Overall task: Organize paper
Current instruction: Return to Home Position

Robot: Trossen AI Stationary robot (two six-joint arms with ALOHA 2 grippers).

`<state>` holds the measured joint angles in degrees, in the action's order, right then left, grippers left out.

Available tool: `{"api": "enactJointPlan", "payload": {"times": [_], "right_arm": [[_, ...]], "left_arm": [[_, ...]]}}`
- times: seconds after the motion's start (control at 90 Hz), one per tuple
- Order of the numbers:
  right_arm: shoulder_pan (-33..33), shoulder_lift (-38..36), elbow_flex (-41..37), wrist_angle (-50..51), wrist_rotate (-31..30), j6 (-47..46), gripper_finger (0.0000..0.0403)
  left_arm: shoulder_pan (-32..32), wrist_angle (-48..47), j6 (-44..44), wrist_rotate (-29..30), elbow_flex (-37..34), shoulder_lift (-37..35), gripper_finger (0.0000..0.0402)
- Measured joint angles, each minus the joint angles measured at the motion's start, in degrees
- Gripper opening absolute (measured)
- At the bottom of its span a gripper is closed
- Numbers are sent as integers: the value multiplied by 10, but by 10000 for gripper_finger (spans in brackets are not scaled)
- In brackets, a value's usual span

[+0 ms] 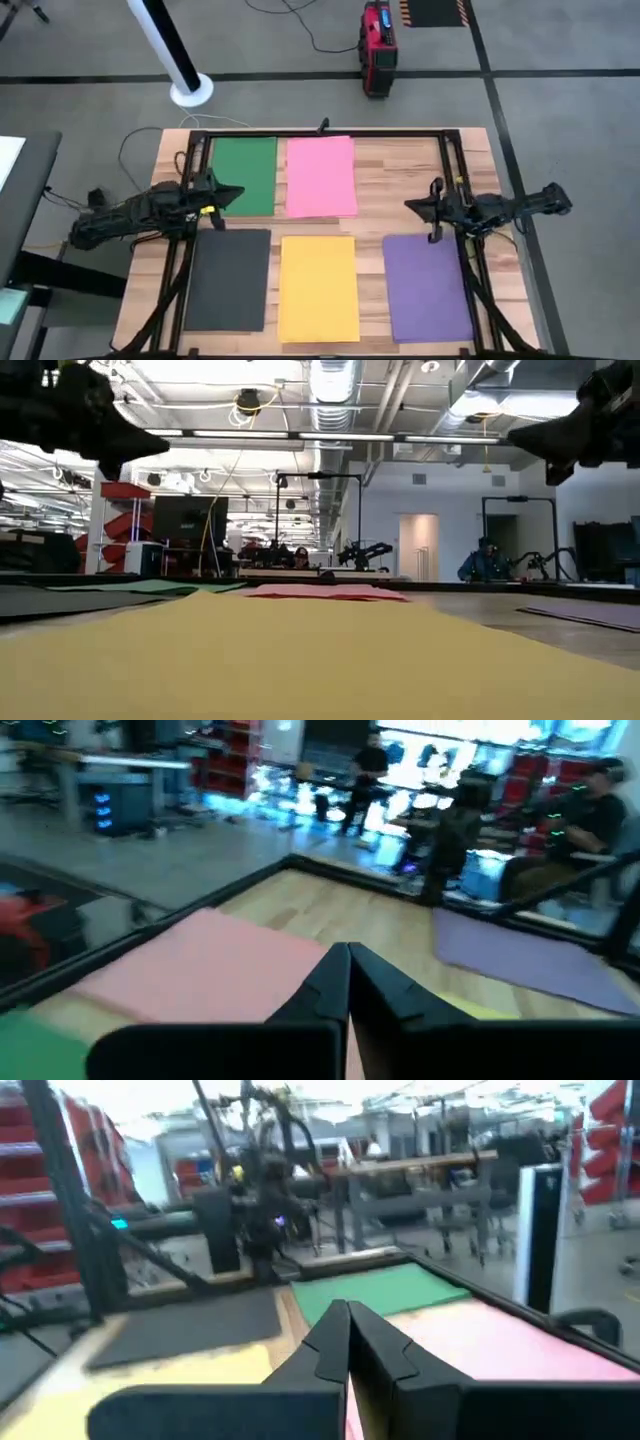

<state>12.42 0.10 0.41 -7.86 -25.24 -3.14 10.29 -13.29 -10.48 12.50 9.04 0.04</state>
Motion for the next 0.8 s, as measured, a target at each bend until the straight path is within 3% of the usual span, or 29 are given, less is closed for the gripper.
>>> {"api": "enactJointPlan", "payload": {"times": [0.111,0.356,0.467,0.8], "right_arm": [[-36,0,0,5,32,-3,0],[-156,1,-1,55,184,-65,0],[-214,0,-1,69,250,-74,0],[-310,15,-1,70,253,-54,0]], "left_arm": [[0,5,0,2,-13,13,0],[0,106,3,0,-62,3,0],[0,110,6,2,-64,2,0],[1,107,8,15,-65,2,0]]}}
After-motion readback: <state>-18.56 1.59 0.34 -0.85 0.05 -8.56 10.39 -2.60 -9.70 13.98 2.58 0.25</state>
